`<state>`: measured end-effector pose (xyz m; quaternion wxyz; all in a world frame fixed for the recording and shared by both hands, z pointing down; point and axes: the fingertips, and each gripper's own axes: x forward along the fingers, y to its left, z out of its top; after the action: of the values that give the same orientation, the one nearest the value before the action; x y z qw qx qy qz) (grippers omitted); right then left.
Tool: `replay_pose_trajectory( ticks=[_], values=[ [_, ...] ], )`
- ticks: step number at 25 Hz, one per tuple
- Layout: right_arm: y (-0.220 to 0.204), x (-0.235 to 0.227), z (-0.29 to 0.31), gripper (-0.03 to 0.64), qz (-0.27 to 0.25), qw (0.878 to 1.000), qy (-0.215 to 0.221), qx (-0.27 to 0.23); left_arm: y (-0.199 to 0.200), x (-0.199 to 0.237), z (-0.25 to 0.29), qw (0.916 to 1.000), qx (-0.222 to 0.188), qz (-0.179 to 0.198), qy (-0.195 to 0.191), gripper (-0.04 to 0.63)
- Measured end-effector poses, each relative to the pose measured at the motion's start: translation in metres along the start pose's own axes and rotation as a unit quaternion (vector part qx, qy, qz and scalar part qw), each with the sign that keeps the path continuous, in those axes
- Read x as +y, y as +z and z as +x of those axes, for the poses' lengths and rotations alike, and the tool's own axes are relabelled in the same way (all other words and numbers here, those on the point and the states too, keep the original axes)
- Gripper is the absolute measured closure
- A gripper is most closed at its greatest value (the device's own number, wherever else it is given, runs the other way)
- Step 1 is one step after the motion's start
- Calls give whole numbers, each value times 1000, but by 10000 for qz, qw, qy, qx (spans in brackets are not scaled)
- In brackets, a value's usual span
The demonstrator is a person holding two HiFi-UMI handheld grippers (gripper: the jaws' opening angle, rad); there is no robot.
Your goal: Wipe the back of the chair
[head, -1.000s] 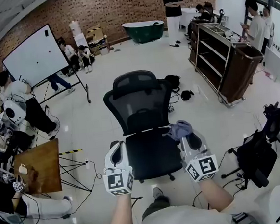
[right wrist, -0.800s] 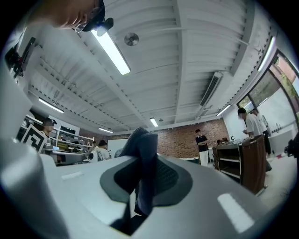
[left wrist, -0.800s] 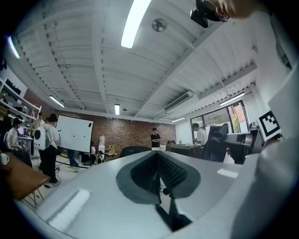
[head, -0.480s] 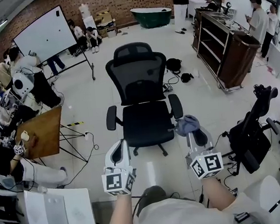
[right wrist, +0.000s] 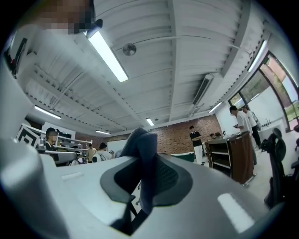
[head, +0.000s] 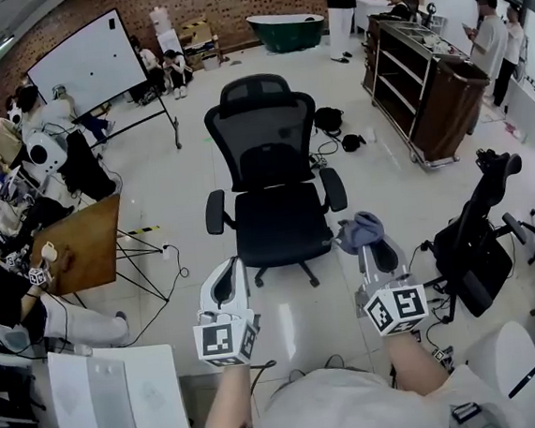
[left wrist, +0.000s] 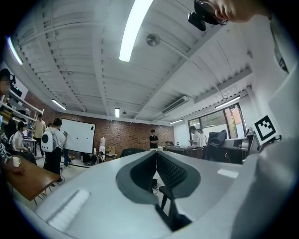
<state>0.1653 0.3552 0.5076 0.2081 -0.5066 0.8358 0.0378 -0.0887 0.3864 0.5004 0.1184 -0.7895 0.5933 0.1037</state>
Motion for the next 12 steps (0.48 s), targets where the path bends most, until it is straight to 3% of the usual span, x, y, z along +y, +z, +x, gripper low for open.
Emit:
replay_pose_trajectory(
  ticks=[12],
  values=[
    [-9, 16, -19, 571, -75, 9998, -82, 159, -8, -2, -16, 9998, 46, -96, -173, 523]
  ],
)
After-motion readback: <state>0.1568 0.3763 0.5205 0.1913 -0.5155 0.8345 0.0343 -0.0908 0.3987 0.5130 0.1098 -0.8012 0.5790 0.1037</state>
